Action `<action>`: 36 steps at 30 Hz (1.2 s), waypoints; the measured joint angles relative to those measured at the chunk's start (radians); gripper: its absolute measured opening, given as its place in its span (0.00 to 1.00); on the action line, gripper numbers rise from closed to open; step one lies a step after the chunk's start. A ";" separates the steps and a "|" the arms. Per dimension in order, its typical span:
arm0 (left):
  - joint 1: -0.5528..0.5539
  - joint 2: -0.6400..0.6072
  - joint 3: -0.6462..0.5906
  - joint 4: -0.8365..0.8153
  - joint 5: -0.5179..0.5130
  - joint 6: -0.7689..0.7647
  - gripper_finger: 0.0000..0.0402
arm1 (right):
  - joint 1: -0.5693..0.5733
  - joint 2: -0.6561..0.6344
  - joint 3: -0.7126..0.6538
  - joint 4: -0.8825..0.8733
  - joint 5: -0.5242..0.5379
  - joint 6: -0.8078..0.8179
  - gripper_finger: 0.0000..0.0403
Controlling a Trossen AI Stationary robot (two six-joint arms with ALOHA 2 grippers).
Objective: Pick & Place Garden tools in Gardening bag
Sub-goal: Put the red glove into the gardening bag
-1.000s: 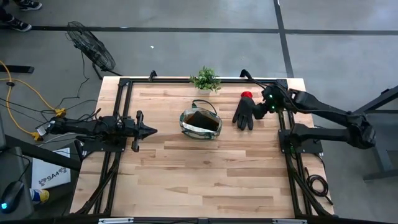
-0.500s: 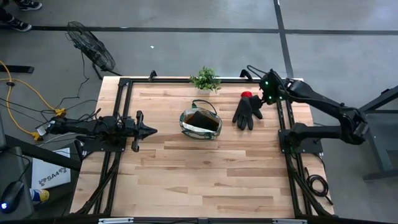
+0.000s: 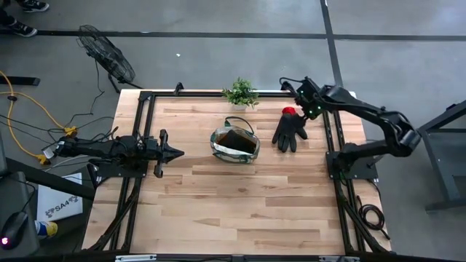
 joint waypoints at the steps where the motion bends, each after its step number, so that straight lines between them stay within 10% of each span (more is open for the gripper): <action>1: 0.000 0.000 0.000 0.000 0.000 0.000 0.00 | 0.000 0.012 0.000 0.005 -0.003 -0.034 0.76; 26: 0.000 0.000 0.000 0.000 0.000 0.000 0.00 | 0.143 0.228 -0.001 0.205 0.161 -0.533 0.76; 36: 0.000 0.000 0.000 0.000 0.000 0.000 0.00 | 0.146 0.360 -0.001 0.229 0.237 -0.533 0.95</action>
